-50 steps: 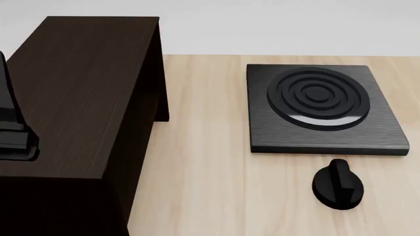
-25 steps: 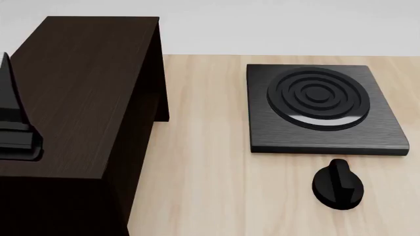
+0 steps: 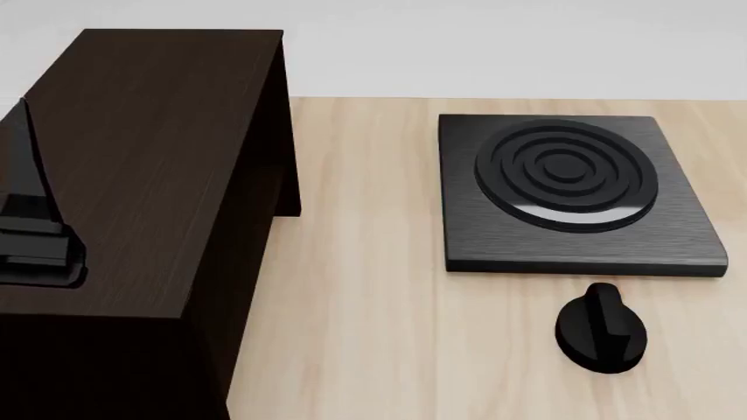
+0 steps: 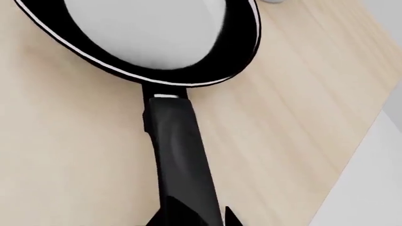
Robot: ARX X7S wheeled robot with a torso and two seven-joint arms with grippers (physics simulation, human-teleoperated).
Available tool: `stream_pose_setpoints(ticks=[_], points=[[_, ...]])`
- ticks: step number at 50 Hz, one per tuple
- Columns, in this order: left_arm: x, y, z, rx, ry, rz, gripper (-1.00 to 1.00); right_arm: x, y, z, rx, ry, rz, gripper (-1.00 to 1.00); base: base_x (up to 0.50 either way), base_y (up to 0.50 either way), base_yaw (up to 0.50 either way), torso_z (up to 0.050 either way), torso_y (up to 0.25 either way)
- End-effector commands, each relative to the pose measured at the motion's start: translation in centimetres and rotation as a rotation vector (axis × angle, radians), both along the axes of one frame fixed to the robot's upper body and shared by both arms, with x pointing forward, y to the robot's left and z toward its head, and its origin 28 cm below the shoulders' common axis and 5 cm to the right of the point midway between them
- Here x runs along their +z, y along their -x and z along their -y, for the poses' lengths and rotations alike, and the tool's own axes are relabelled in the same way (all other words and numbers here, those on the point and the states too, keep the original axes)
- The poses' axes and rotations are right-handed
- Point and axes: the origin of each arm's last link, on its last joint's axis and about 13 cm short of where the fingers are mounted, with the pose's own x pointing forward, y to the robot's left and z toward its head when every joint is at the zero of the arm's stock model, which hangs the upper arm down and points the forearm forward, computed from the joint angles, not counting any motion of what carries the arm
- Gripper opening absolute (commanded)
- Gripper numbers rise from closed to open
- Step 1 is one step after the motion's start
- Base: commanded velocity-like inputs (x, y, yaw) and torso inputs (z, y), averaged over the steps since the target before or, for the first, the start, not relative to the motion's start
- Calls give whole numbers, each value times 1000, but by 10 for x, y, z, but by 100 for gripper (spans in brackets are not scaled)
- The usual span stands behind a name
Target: Put the frying pan under the cabinet shelf.
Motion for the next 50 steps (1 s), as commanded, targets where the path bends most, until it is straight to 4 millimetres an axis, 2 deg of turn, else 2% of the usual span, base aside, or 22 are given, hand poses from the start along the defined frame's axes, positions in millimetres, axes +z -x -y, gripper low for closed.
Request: stream_pose_setpoints(ticks=[1,17,39,50], points=[[-3,0,0,-1,3,-6,100,1,-1,1,-7,42,6,-100,0,0,0,0,0],[-4,2,-1,-1,7,-8,100,3,6,1,-15,52,40,-100,0,0,0,0,0],[-2,5,1,-11,6,-2,100,47,24,-11,27,130,254,-100,0,0,-1,0,1],[-2,6,0,-8,12,-1,100,63,22,-17,82,186,292,-100,0,0,0,0,2]])
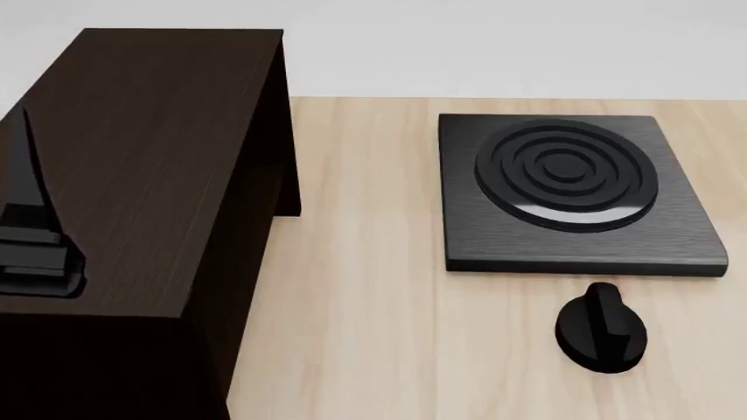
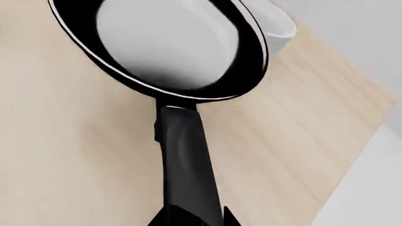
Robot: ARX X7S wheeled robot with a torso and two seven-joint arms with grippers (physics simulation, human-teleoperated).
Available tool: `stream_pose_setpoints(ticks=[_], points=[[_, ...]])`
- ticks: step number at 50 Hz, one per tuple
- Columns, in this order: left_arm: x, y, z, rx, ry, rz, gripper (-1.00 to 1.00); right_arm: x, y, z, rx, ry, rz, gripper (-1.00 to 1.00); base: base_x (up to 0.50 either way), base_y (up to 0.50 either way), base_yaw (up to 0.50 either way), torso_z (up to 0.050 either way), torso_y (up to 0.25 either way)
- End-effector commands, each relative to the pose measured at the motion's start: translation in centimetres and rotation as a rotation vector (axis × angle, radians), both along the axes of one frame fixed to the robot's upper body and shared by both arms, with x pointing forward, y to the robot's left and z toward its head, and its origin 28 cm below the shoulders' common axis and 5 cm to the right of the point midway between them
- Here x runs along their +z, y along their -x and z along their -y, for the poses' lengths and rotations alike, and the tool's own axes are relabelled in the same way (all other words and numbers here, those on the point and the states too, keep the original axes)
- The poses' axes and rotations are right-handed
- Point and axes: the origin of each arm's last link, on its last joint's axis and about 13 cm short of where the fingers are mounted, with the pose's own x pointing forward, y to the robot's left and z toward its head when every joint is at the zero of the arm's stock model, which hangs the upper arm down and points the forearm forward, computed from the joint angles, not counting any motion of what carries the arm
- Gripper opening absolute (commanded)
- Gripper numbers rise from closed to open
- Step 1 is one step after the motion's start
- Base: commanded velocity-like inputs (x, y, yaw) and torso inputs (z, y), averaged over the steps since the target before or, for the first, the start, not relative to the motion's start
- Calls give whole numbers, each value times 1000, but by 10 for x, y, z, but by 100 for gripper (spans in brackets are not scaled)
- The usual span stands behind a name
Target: Put the frying pan under the cabinet shelf.
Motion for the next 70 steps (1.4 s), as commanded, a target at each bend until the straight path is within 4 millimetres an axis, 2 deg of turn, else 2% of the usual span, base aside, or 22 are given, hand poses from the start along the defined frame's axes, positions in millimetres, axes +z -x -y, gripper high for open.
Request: stream_pose_setpoints(ticks=[1,15,27,48,57,70], points=[[-1,1,-1,0,6,0,100,29,1,-1,10,140,76,-100,0,0,0,0,0],[-3,2,-1,-3,7,0,100,49,1,-19,108,223,143,-100,0,0,0,0,1],[-3,2,-1,-3,8,0,100,62,-11,-41,213,286,180,-100,0,0,0,0,1],[-6,6,-4,10,17,-1,100,88,-55,-88,414,318,217,-100,0,0,0,1,2],[-6,8,-5,12,20,-1,100,90,-73,-100,481,337,199,-100,0,0,0,0,1],[-6,10,-5,17,20,-1,100,81,-99,-118,583,351,149,-100,0,0,0,0,2]])
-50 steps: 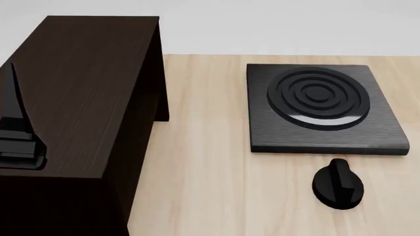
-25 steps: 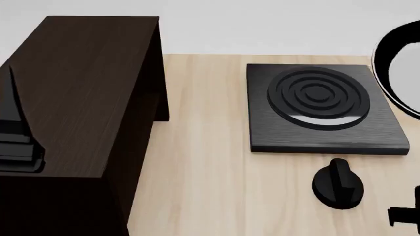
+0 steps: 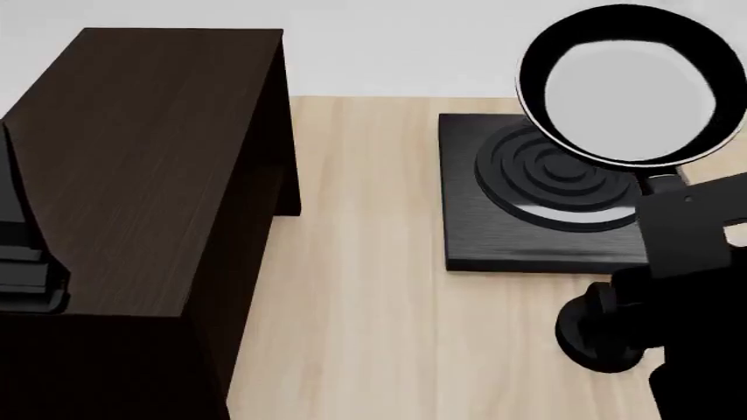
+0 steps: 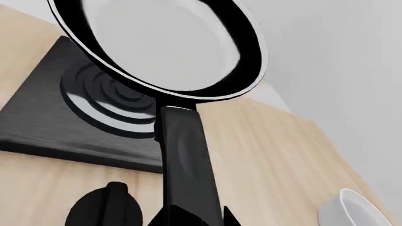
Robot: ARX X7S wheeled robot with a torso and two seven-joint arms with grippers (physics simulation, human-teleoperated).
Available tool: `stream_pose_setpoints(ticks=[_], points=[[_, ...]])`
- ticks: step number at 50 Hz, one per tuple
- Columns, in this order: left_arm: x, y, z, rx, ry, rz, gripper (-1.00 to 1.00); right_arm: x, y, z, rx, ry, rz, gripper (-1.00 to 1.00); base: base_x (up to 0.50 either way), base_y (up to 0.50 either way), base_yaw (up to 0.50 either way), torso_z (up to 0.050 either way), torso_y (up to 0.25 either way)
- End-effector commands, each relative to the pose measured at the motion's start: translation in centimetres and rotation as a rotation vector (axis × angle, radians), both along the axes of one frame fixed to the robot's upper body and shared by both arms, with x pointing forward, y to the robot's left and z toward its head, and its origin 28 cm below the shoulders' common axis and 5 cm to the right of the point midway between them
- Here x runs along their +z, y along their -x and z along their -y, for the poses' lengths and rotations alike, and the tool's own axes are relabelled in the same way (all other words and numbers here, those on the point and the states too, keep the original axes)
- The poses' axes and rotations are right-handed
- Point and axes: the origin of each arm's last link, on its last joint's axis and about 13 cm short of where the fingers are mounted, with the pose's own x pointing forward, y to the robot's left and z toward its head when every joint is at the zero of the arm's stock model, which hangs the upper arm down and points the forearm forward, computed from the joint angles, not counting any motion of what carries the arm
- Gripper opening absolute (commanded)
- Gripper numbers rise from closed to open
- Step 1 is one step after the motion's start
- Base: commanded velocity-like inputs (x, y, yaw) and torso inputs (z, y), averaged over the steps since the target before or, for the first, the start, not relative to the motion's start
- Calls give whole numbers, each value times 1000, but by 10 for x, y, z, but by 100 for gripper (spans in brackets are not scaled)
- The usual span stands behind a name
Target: Put the frying pan under the cabinet shelf.
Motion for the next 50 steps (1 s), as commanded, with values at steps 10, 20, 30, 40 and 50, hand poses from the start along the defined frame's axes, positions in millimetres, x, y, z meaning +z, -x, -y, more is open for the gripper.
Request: stream_pose_setpoints(ticks=[10,20,30,40,50], points=[[0,3,-1,6,0,1,100,0,-36,-21,75,128,7,-100,0,0,0,1,2],[-1,4,-2,10,3,0,100,-9,-47,-30,137,150,-16,-100,0,0,0,0,1],[-2,6,-2,16,5,-1,100,-23,-50,-37,186,159,-45,-100,0,0,0,1,2],[-2,7,-2,16,6,-1,100,-36,-44,-44,227,165,-70,-100,0,0,0,0,2],[-3,7,-2,15,6,-4,100,-48,-34,-51,273,170,-92,-100,0,0,0,0,2]])
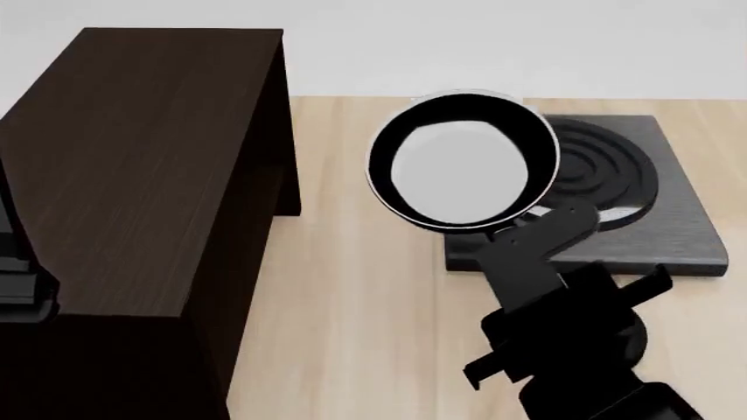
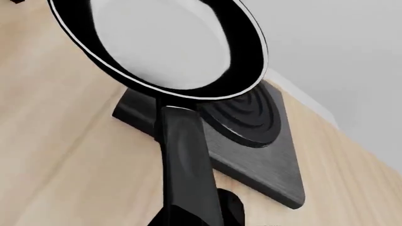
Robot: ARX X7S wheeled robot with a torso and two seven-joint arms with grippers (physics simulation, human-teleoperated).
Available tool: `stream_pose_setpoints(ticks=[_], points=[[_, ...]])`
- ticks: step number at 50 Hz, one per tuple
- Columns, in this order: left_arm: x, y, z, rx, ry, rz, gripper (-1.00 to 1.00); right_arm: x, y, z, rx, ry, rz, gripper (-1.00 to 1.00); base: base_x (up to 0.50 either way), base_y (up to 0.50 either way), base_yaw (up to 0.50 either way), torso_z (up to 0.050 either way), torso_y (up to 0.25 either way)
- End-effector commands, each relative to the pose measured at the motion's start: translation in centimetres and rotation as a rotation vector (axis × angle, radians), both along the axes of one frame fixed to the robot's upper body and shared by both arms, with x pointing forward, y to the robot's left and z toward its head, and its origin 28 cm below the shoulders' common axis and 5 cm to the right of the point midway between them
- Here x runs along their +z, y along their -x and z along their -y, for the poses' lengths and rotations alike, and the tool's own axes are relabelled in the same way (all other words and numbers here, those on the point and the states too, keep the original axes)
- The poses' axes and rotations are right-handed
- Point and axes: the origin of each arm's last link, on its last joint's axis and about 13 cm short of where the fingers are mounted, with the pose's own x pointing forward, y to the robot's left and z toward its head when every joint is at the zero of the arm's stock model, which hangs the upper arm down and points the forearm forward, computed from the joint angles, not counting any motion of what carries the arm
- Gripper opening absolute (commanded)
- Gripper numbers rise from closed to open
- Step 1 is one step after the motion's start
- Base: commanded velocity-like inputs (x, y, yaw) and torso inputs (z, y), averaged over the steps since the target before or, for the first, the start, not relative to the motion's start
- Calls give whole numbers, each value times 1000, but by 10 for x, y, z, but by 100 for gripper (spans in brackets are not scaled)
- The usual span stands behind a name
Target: Put the frying pan under the cabinet shelf.
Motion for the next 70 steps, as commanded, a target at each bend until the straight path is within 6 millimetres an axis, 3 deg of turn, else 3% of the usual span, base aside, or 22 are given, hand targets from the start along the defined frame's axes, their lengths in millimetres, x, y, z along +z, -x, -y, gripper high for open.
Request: stream_pose_setpoints(ticks=[1,35,56,70], points=[[0,0,1,-1,1,-2,100,3,3,-3,16,79,74,-100,0,0,0,0,0],[-8,1,2,-4,7,-23,100,-53,38,-42,259,101,-78,-100,0,0,0,1,2],[-13,6,-1,10,14,-30,100,-65,58,-75,440,48,-112,-100,0,0,0,0,1],[-14,8,-2,16,13,-33,100,-71,61,-85,497,-14,-165,-100,0,0,2,0,0]])
